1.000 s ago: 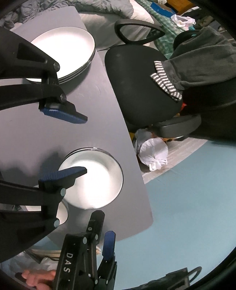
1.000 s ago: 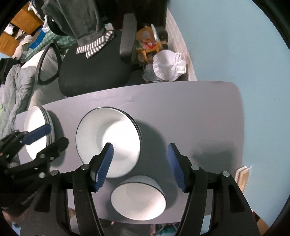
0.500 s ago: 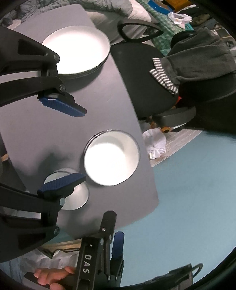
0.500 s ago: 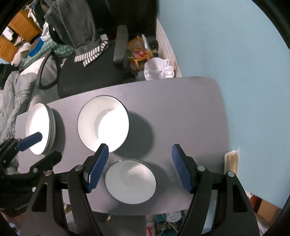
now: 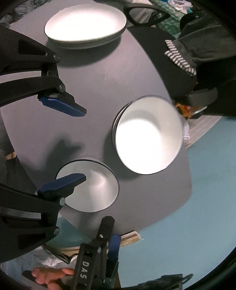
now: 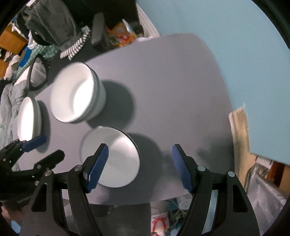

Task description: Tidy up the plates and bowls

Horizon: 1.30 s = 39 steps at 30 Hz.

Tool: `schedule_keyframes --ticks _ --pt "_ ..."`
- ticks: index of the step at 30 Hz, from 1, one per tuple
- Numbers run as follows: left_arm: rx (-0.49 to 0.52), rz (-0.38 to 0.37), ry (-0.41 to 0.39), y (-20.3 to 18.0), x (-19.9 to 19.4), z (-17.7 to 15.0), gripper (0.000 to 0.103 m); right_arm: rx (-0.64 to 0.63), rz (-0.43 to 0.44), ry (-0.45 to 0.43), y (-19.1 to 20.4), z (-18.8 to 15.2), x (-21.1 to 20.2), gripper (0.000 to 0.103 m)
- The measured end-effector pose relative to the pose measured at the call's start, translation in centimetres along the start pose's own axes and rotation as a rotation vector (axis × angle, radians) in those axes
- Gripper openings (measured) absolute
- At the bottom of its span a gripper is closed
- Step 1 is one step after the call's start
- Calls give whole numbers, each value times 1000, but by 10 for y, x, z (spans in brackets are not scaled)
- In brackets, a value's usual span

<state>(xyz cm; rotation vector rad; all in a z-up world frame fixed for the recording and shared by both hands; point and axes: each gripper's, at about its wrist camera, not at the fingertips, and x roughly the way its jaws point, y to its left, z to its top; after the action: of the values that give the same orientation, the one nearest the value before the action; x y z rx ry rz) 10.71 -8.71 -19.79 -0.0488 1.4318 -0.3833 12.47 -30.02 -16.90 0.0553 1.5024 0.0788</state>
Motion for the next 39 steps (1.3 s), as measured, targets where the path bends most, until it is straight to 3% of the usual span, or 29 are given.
schedule_keyframes --ticks 9,19,28,30,33,36,39 --pt "26 -6 47 -10 34 -5 66 86 44 27 -25 -17 38 72" --pt "-3 -15 88 -12 67 -8 66 96 85 26 -28 -29 60 72" --pt "-41 -38 78 -11 76 -8 66 76 101 49 -21 -31 75 47" --pt "-46 -46 79 -9 78 -7 61 83 101 42 -21 -33 74 42" --pt "-52 -41 101 -9 82 -6 44 89 116 42 -22 -36 71 32" --pt "-63 -38 113 -8 86 -6 32 87 146 53 -20 -38 70 14" --pt "-68 -84 117 -9 86 -5 16 71 136 51 -9 -34 69 9"
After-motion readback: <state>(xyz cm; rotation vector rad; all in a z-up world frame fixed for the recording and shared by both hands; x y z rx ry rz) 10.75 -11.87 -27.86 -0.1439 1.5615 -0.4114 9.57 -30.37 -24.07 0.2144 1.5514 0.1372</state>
